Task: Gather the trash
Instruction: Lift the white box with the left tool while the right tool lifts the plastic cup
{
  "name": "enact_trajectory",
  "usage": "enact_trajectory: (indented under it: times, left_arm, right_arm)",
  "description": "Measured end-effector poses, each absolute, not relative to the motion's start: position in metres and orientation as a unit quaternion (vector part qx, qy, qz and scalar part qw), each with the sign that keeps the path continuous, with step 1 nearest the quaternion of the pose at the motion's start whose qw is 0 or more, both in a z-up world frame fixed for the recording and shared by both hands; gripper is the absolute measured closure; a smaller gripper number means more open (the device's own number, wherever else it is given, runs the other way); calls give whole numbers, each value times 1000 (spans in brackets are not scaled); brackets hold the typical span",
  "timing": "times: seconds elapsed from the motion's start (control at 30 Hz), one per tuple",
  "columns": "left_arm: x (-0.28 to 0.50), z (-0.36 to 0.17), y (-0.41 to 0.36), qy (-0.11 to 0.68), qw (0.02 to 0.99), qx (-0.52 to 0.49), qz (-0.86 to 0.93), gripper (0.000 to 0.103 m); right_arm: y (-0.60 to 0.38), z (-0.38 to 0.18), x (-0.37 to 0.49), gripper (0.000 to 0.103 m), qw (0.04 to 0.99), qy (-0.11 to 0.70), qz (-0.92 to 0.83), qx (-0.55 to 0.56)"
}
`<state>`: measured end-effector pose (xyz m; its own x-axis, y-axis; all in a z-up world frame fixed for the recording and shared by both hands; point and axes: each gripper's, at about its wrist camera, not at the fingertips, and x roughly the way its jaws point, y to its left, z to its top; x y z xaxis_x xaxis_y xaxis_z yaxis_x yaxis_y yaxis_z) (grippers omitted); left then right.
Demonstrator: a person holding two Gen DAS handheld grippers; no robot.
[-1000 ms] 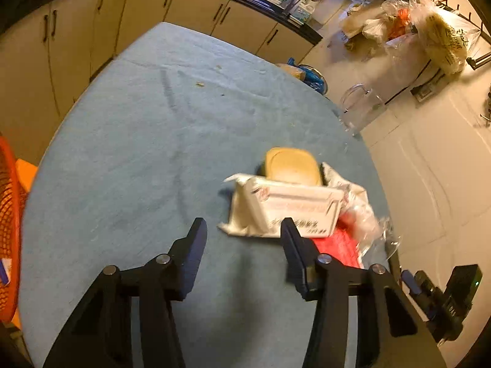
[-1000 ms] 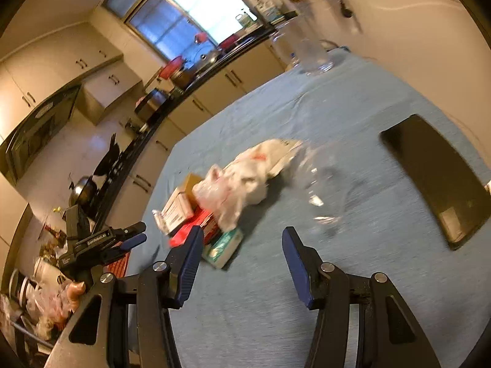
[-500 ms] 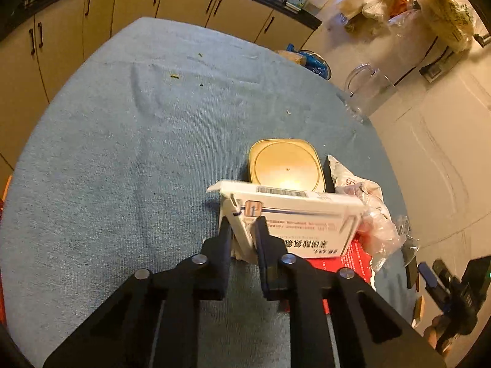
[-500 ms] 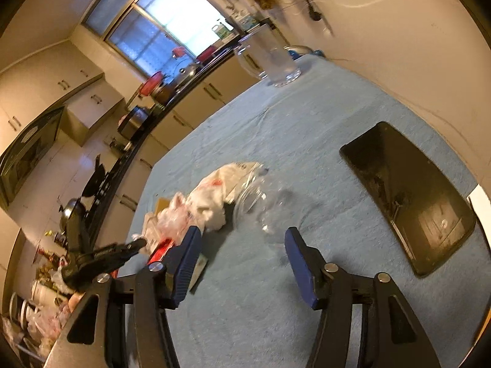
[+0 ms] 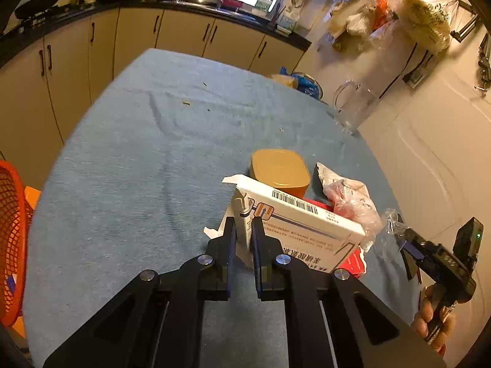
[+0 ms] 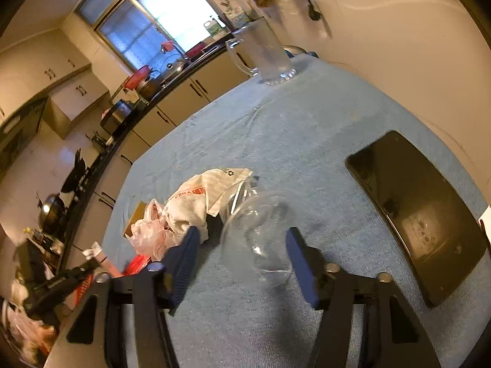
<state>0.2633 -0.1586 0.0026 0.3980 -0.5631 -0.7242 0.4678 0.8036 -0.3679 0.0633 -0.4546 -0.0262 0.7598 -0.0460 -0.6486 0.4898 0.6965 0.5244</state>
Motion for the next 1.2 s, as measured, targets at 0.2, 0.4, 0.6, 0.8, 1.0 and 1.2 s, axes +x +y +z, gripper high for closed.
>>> enact_trajectory:
  times: [0.2, 0.4, 0.6, 0.8, 1.0, 1.2]
  left_arm:
    - [255, 7, -149, 445, 838, -55, -311, 95]
    - [246, 11, -147, 433, 844, -56, -312, 95]
    - [237, 17, -140, 421, 849, -56, -314, 95]
    - [230, 23, -132, 409, 856, -57, -312, 95]
    - [224, 28, -123, 401, 861, -56, -307, 95]
    - [220, 32, -109, 394, 866, -60, -302, 95]
  right_arm:
    - [-447, -33, 68, 93, 869, 319, -161, 342]
    - [-443, -22, 54, 96, 878, 300, -160, 337]
    - [-429, -6, 46, 96, 891, 282, -148, 324]
    - [-417, 2, 45, 96, 896, 276, -129, 323]
    - [-399, 12, 48, 96, 904, 272, -104, 314]
    - [-380, 19, 57, 96, 908, 275, -76, 306]
